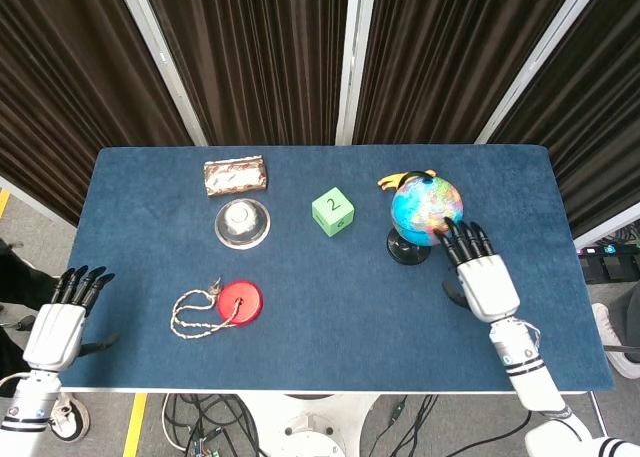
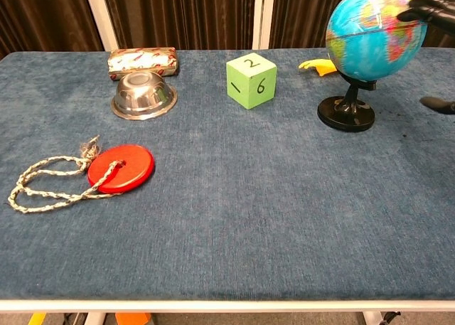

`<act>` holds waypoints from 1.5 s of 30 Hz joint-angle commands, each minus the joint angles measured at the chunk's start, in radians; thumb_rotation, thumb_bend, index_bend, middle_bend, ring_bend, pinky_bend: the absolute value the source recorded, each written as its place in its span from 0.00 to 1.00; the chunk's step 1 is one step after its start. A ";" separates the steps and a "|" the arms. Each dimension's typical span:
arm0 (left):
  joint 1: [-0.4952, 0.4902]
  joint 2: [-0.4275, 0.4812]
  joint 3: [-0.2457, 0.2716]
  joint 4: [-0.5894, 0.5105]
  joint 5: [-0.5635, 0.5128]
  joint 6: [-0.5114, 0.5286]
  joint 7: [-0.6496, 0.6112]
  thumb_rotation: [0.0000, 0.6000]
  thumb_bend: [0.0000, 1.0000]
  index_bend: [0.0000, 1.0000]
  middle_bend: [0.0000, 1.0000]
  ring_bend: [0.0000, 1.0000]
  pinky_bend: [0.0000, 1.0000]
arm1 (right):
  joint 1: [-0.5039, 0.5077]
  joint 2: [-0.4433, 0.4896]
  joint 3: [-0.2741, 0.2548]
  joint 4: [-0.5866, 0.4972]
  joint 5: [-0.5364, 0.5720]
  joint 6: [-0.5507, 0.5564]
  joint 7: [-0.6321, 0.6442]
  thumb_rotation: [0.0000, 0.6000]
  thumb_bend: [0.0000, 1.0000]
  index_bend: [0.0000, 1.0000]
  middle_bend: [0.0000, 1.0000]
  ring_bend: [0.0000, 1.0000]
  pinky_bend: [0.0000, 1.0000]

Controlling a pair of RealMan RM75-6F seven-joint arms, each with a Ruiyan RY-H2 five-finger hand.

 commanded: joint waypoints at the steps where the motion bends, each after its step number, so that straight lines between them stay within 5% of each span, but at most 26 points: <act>1: 0.000 0.000 0.000 0.000 0.001 0.001 0.001 1.00 0.00 0.15 0.09 0.02 0.05 | -0.017 0.003 0.020 0.012 0.049 0.009 -0.009 1.00 0.20 0.00 0.00 0.00 0.00; 10: -0.003 0.000 -0.001 -0.008 0.001 -0.002 0.013 1.00 0.00 0.15 0.09 0.02 0.05 | -0.057 0.016 0.057 0.026 0.200 0.001 -0.006 1.00 0.20 0.00 0.00 0.00 0.00; 22: -0.002 0.001 -0.001 -0.012 0.001 -0.001 0.016 1.00 0.00 0.15 0.09 0.02 0.05 | -0.036 0.006 -0.035 0.003 -0.129 0.113 0.050 1.00 0.20 0.00 0.00 0.00 0.00; 27: -0.001 0.001 -0.001 -0.007 0.000 0.000 0.007 1.00 0.00 0.15 0.09 0.02 0.05 | -0.023 0.000 -0.056 -0.019 -0.170 0.096 0.017 1.00 0.20 0.00 0.00 0.00 0.00; 37: -0.001 0.000 -0.001 -0.004 0.001 0.002 0.003 1.00 0.00 0.15 0.09 0.02 0.05 | -0.018 0.010 -0.018 -0.022 -0.038 0.023 -0.006 1.00 0.20 0.00 0.00 0.00 0.00; 45: -0.003 0.001 -0.001 -0.010 0.005 0.002 0.011 1.00 0.00 0.15 0.09 0.02 0.05 | -0.070 0.019 0.061 -0.044 0.233 0.010 -0.069 1.00 0.20 0.00 0.00 0.00 0.00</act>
